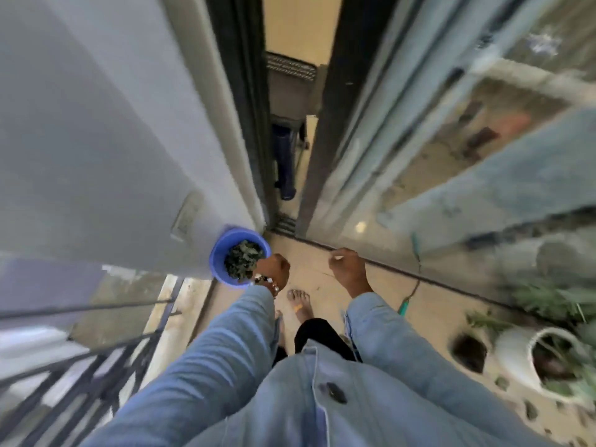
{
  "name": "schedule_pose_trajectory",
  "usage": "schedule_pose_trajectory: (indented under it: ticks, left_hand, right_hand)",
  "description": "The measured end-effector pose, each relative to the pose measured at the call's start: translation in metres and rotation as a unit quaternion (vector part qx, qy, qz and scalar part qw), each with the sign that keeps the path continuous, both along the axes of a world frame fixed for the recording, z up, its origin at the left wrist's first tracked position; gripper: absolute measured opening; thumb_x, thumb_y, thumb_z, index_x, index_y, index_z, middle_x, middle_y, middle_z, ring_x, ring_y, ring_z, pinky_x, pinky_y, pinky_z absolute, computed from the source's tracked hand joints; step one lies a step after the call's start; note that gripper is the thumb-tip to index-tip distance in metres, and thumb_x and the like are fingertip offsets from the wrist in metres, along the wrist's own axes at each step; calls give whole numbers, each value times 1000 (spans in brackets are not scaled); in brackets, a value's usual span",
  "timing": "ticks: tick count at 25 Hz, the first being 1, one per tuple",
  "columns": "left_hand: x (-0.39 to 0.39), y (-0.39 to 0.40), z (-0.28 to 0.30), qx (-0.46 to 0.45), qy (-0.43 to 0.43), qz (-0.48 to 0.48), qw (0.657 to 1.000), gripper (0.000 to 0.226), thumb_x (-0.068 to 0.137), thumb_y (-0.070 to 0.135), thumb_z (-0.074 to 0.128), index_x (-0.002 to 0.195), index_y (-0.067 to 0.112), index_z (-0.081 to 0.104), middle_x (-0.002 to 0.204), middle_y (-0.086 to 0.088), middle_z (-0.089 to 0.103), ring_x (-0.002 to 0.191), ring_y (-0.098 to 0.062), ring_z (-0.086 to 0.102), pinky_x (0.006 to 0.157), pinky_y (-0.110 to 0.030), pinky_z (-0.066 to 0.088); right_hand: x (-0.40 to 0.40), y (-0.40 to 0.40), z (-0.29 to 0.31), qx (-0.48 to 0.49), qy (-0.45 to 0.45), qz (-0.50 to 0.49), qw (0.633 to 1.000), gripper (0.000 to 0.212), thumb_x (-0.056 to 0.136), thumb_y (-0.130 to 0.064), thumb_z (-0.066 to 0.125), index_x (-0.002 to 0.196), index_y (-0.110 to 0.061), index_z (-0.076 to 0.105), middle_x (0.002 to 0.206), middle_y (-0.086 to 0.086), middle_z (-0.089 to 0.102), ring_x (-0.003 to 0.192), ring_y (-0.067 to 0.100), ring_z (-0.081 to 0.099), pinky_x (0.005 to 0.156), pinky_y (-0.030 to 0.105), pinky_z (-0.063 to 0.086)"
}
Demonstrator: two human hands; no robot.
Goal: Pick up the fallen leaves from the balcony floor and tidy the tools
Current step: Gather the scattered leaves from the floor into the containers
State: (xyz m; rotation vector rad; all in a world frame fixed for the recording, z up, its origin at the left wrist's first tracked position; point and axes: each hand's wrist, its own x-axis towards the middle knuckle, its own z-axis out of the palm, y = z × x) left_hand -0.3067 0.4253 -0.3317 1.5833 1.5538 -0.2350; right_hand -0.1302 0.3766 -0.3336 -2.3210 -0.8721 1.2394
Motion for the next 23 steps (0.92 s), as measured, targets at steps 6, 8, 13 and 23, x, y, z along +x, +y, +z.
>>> schedule_pose_trajectory:
  ticks: [6,8,13,23]
  left_hand:
    - [88,-16,27,91,69,-424,898,37,97,28,44,130,13,52,133,-15,55,124,-34,51,102,-41,42]
    - [123,-31,33,125,74,-517,844,37,98,28,43,131,14,51,133,-15,55,123,-34,51,100,-41,44]
    - [222,-110,43,165,63,-693,699,35,98,26,41,130,15,50,129,-11,58,119,-32,54,96,-41,46]
    - [368,-292,44,175,16,-844,507,34,97,26,44,128,16,52,128,-10,57,120,-32,53,98,-41,44]
  right_hand:
    - [42,-116,30,-98,-180,-72,976,32,95,-25,48,125,-16,53,127,10,53,122,31,45,98,37,40]
    - [50,-151,32,-111,-192,-119,968,33,96,-25,46,126,-15,51,128,11,52,123,30,44,97,38,40]
    - [70,-251,26,-146,-181,-277,932,34,96,-23,45,127,-12,52,128,12,54,122,32,44,97,40,40]
    - [110,-425,30,-158,-149,-508,834,37,96,-26,47,130,-13,48,128,14,51,121,35,44,94,42,41]
